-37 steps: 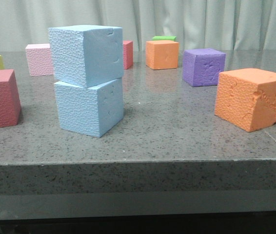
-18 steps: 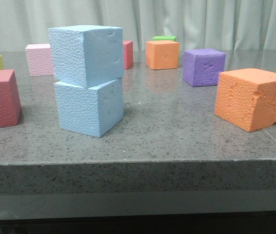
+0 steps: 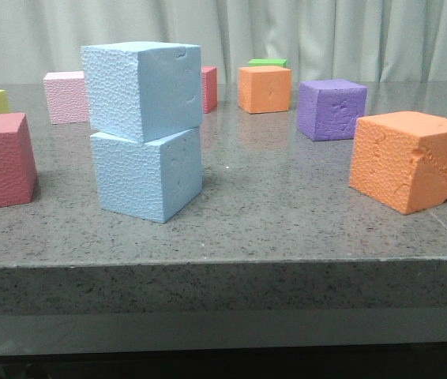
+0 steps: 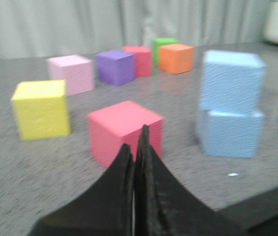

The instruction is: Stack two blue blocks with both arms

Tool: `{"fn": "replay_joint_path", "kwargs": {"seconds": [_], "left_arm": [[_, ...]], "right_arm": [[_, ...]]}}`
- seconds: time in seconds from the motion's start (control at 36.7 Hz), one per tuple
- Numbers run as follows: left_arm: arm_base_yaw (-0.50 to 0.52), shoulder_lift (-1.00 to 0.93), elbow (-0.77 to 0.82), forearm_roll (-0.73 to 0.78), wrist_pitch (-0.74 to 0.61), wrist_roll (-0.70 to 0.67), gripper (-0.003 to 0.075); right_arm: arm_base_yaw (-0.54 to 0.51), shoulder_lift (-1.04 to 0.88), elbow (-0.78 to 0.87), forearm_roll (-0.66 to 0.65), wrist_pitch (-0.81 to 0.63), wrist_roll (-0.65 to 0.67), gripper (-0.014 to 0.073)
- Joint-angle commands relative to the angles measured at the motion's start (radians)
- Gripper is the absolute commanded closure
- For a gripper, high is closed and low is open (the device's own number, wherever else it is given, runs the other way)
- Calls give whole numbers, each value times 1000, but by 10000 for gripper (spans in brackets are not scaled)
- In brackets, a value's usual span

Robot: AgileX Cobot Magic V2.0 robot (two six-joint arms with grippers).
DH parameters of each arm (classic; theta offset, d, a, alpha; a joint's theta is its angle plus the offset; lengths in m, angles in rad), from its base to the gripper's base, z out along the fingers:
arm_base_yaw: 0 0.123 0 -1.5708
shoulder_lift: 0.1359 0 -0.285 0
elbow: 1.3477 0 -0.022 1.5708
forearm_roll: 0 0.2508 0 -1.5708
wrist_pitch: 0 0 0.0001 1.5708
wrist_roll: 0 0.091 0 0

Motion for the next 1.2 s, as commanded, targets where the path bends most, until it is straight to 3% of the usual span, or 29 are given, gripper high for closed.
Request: {"fn": "replay_joint_path", "kwargs": {"seconds": [0.0,0.19,0.3,1.17], "left_arm": [[80,-18,14,-3,-118,-1,741],[299,-18,80,-3,-133,-1,741],[362,-18,106,-3,-189,-1,741],[366,-16,106,-3,-185,-1,741]], "right_arm": [[-7,8,-24,22,-60,-1,660],[-7,8,-24,22,-60,-1,660],[-7,8,-24,22,-60,-1,660],[-7,8,-24,22,-60,-1,660]]}}
